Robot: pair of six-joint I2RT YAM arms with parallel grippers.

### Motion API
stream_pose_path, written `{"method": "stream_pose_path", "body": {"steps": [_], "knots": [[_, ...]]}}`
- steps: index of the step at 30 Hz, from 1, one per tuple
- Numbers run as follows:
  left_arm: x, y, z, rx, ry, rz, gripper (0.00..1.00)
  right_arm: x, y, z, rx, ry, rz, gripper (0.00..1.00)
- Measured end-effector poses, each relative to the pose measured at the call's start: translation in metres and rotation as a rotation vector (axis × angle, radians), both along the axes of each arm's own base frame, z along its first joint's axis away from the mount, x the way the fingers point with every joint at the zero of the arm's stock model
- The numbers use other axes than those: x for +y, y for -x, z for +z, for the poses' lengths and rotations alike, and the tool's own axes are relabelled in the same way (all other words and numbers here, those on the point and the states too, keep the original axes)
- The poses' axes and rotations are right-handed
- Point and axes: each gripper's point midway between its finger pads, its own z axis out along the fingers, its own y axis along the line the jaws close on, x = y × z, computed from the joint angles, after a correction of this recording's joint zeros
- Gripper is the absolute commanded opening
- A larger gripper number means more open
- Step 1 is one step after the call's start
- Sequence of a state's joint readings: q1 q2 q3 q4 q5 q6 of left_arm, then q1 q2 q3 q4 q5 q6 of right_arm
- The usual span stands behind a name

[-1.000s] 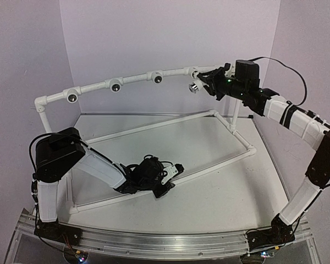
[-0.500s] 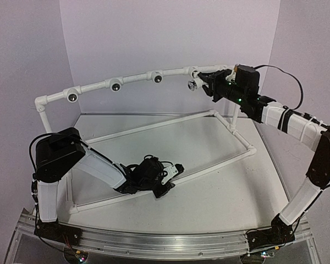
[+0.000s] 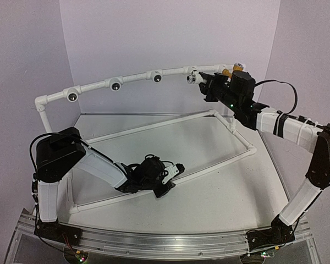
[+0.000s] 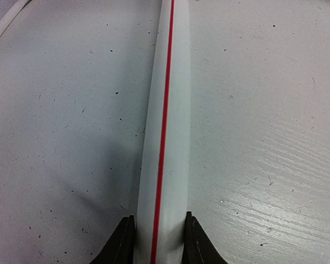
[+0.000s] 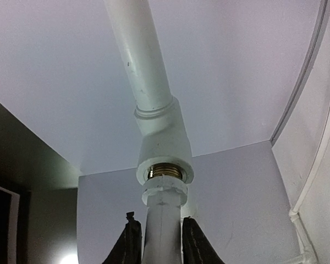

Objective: Install the water faucets
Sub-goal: Screw the water faucet onto the adaptor.

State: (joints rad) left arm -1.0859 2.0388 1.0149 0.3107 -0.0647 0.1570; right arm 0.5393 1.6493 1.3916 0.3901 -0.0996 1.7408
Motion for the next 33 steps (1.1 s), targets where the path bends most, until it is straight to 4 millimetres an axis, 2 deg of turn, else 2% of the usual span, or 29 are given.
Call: {"method": "stream_pose_path", "body": {"steps": [8,9,11,15,17,20,25,33], "knots": [[-0.001,-0.001,-0.003,0.011,-0.019,0.000,0.00,-0.004,0.002,-0.004,0.040,-0.203,-0.094,0.00],[-0.001,0.000,-0.003,0.013,-0.022,0.001,0.00,-0.004,0.003,-0.005,0.034,-0.210,-0.101,0.03],[-0.001,0.000,-0.003,0.015,-0.024,0.001,0.00,-0.005,0.004,-0.005,0.023,-0.219,-0.111,0.20],[-0.001,0.000,-0.004,0.019,-0.028,0.003,0.00,-0.010,0.004,-0.003,-0.004,-0.249,-0.148,0.47],[-0.004,0.002,-0.004,0.029,-0.022,0.000,0.00,-0.022,-0.002,0.000,-0.023,-0.272,-0.208,0.57],[-0.010,0.004,-0.003,0.031,-0.015,0.002,0.00,-0.029,-0.003,0.007,-0.059,-0.286,-0.241,0.67],[-0.012,0.005,-0.003,0.034,-0.013,0.004,0.00,-0.031,-0.003,0.008,-0.068,-0.268,-0.261,0.97],[-0.015,0.009,-0.003,0.042,-0.007,-0.003,0.00,-0.037,0.012,-0.003,-0.033,-0.129,-0.265,0.98]]}}
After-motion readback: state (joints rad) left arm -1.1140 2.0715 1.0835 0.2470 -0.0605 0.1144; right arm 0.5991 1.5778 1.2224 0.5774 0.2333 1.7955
